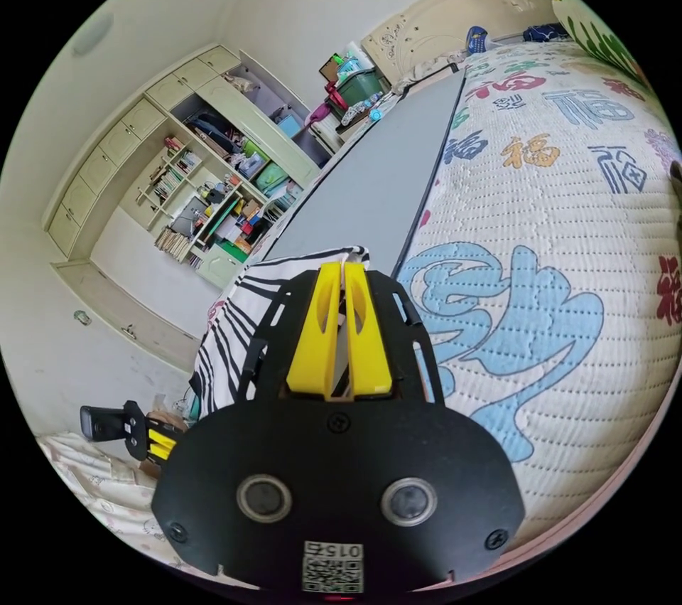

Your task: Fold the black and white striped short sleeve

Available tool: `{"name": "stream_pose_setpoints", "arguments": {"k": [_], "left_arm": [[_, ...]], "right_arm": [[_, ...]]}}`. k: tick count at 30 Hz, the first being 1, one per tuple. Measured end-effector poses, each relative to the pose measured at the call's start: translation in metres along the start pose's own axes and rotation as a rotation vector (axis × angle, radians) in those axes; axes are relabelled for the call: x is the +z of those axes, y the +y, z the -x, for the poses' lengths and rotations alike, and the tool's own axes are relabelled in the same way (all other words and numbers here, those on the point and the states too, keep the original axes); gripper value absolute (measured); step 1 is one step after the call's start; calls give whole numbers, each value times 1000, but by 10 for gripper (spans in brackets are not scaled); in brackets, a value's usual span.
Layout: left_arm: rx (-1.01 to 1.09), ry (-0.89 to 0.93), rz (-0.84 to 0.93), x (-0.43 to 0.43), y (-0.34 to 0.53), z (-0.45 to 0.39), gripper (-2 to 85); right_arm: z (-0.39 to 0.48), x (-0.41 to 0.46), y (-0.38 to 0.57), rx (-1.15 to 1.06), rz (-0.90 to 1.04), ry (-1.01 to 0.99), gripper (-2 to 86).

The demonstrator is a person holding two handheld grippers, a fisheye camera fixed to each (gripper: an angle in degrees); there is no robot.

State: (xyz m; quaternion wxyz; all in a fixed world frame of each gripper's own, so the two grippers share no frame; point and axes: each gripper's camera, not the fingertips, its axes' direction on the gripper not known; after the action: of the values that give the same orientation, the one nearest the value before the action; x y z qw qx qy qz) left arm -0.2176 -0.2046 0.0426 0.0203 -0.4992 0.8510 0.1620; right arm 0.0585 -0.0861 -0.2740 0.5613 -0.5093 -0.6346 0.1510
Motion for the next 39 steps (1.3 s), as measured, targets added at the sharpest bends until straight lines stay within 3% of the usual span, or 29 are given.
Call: {"name": "stream_pose_setpoints", "arguments": {"k": [25, 33, 39], "left_arm": [[-126, 70, 22, -10, 120, 61, 2], [-133, 38, 6, -10, 160, 46, 2], [-178, -11, -57, -9, 201, 25, 3]], "right_arm": [[34, 17, 17, 31, 74, -78, -1], [14, 12, 46, 29, 49, -106, -2], [11, -16, 89, -63, -81, -131, -2]]}}
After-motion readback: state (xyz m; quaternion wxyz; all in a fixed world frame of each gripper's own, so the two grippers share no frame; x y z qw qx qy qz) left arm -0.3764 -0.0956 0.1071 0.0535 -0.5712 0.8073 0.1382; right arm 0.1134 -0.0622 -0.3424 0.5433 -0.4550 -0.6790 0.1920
